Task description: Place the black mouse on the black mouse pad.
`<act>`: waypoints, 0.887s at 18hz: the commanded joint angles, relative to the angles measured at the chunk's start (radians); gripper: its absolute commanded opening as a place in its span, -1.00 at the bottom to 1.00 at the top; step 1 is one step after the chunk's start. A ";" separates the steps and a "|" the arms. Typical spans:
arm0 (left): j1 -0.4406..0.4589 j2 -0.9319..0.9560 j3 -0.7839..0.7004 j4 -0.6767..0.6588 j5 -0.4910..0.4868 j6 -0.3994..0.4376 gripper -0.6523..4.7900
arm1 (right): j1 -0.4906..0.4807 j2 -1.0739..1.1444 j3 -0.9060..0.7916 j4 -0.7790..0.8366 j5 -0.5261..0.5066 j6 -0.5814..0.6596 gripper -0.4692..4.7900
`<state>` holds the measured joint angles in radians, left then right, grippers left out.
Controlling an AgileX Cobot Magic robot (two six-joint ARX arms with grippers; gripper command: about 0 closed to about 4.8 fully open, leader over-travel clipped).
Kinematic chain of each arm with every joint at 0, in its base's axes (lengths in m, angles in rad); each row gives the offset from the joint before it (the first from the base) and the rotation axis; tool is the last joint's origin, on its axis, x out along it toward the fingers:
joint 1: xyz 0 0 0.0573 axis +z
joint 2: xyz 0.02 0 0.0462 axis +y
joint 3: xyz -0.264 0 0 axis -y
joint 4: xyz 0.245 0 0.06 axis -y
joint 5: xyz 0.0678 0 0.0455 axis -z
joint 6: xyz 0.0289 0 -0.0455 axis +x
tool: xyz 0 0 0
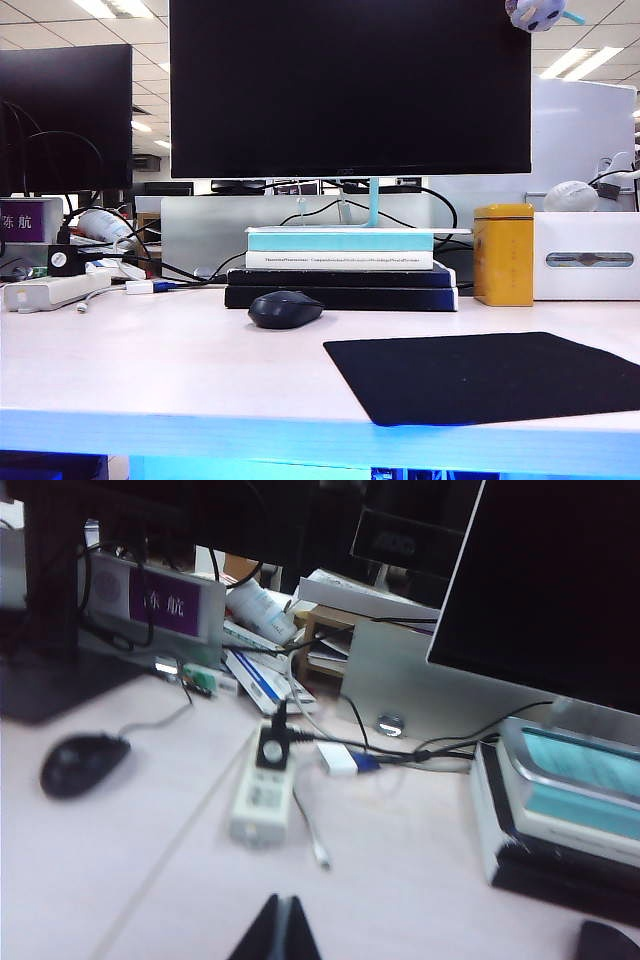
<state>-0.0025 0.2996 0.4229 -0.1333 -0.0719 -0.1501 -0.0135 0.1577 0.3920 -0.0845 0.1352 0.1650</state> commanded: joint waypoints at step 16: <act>-0.002 0.795 0.982 -0.551 0.808 0.403 -0.78 | 0.127 0.907 0.878 -0.224 -0.522 -0.093 -0.83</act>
<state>-0.0044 1.0958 1.4010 -0.6563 0.7719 0.2134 0.1036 1.0481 1.2438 -0.2272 -0.3134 0.1337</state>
